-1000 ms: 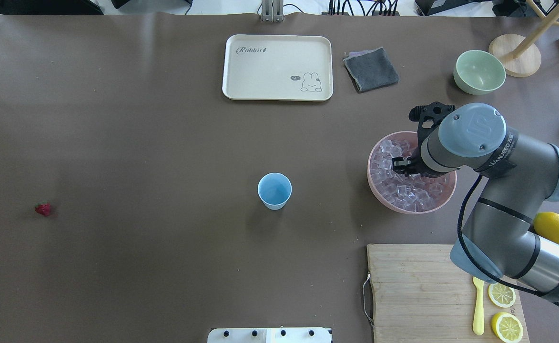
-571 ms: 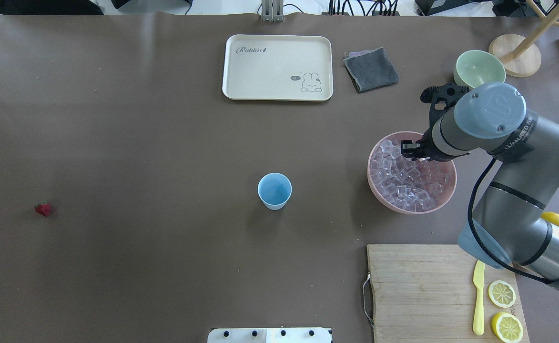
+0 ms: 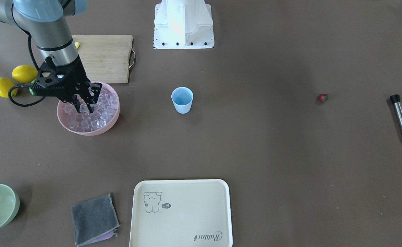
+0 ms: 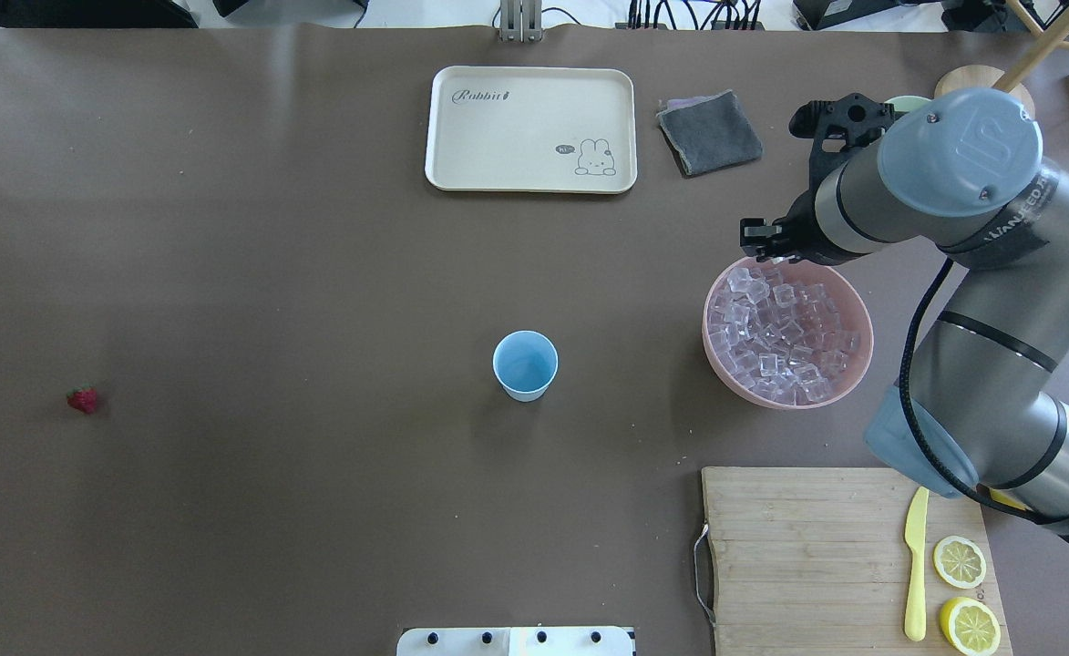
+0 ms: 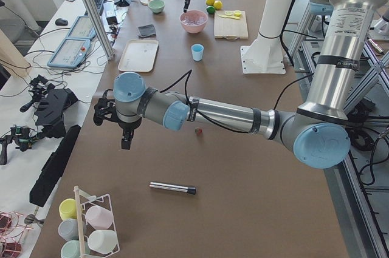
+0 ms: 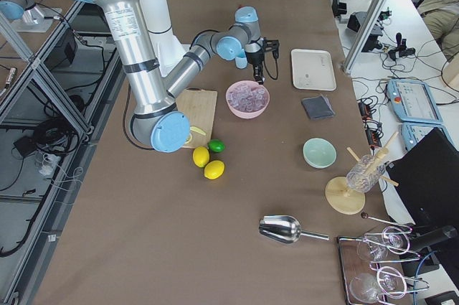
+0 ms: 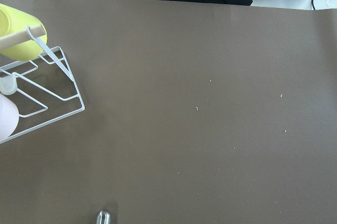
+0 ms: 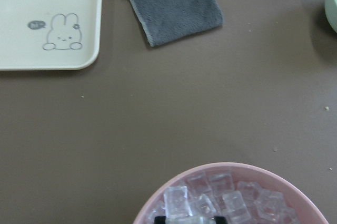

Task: Mash ice and strawberries in cup
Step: 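Lift the ice cube and carry it over the light-blue cup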

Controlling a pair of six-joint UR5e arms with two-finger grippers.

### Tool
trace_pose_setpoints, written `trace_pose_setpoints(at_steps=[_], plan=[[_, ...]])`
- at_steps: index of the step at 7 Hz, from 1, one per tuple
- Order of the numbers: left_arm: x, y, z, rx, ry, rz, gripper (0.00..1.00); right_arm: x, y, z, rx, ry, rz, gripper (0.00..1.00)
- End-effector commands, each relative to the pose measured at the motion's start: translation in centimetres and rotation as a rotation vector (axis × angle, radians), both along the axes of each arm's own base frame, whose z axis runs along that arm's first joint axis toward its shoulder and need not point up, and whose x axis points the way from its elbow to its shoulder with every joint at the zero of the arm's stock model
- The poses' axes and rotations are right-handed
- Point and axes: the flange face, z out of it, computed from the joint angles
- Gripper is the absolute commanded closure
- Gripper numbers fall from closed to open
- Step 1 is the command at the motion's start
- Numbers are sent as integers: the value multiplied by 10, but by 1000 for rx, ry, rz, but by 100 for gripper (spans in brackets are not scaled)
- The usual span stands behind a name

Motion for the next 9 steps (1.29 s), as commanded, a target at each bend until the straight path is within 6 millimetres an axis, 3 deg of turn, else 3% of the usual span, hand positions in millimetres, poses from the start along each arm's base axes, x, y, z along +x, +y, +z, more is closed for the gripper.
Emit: trace_pose_setpoints(at_steps=[1, 2, 3, 6, 9], plan=[[0, -2, -5, 13, 0, 0, 2, -15, 3, -64, 83, -90, -18, 100], [0, -1, -4, 10, 0, 0, 2, -26, 8, -93, 125, -140, -29, 100], [1, -1, -1, 8, 1, 1, 2, -41, 17, -98, 159, -173, -52, 100], [4, 2, 6, -4, 1, 6, 2, -107, 36, -87, 265, -251, -94, 100], [8, 1, 12, -12, 0, 14, 2, -151, 68, -107, 308, -259, -114, 100]])
